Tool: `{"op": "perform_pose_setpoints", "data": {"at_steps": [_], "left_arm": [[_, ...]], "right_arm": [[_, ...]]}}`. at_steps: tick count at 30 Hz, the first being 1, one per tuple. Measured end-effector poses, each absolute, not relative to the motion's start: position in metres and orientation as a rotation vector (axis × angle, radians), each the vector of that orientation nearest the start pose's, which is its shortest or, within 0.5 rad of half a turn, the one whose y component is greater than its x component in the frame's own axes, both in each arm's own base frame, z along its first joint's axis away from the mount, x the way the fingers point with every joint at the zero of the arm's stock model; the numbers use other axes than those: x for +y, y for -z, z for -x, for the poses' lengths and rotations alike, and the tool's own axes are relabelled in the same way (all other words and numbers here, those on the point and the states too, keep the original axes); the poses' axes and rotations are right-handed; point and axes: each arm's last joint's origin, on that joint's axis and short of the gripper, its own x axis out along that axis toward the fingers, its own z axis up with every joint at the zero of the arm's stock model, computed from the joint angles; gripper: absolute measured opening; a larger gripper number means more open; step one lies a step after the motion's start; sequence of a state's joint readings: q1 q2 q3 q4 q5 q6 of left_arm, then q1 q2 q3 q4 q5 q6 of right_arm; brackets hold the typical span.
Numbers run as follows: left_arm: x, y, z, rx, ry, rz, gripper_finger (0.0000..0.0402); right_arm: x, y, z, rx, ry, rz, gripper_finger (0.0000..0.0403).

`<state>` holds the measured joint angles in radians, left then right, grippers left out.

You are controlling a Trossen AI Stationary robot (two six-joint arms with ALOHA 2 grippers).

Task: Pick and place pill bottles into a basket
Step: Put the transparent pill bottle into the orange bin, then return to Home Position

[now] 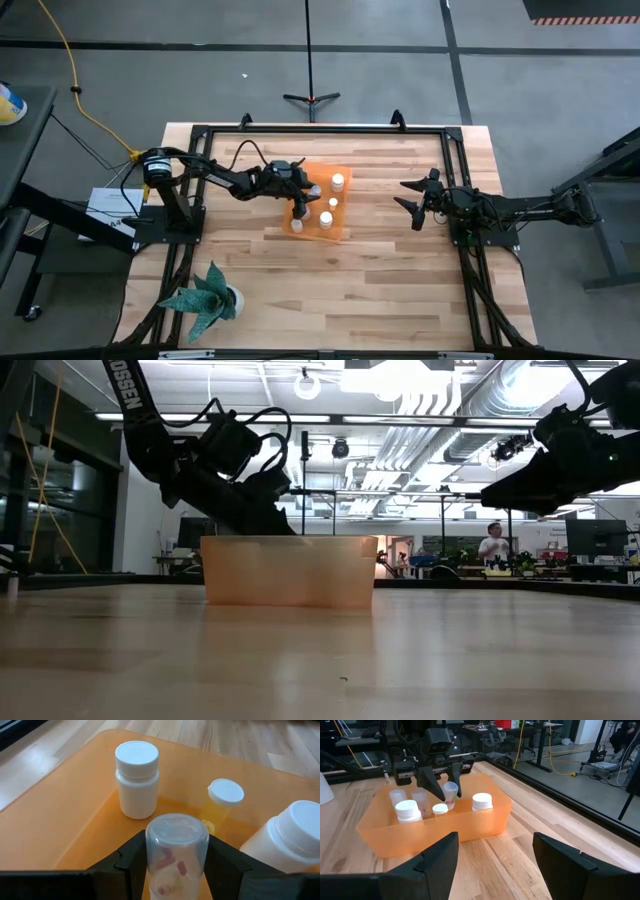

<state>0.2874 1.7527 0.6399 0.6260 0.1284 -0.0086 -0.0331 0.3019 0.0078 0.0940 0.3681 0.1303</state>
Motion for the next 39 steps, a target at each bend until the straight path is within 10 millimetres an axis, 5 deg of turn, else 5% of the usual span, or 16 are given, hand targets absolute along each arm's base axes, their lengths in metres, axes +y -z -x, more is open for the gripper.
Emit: {"op": "perform_pose_setpoints", "data": {"at_steps": [12,23,29,33,39], "left_arm": [[0.086,-0.125,-0.303,0.475,-0.151,0.109,0.0205],[0.085,-0.128,-0.303,0.465,-0.139,0.106,0.0316],[0.085,-0.158,-0.302,0.370,-0.136,0.039,0.0342],[0.082,-0.184,-0.296,0.289,-0.083,-0.034,0.0315],[0.076,-0.212,-0.276,0.314,-0.072,-0.024,0.0181]], "right_arm": [[-0.014,-0.150,-0.112,0.172,0.412,-0.094,0.0247],[-0.014,-0.150,-0.112,0.173,0.411,-0.094,0.0247],[-0.014,-0.150,-0.112,0.172,0.411,-0.094,0.0247],[-0.014,-0.150,-0.112,0.172,0.411,-0.094,0.0247],[-0.014,-0.149,-0.112,0.179,0.411,-0.093,0.0247]]}}
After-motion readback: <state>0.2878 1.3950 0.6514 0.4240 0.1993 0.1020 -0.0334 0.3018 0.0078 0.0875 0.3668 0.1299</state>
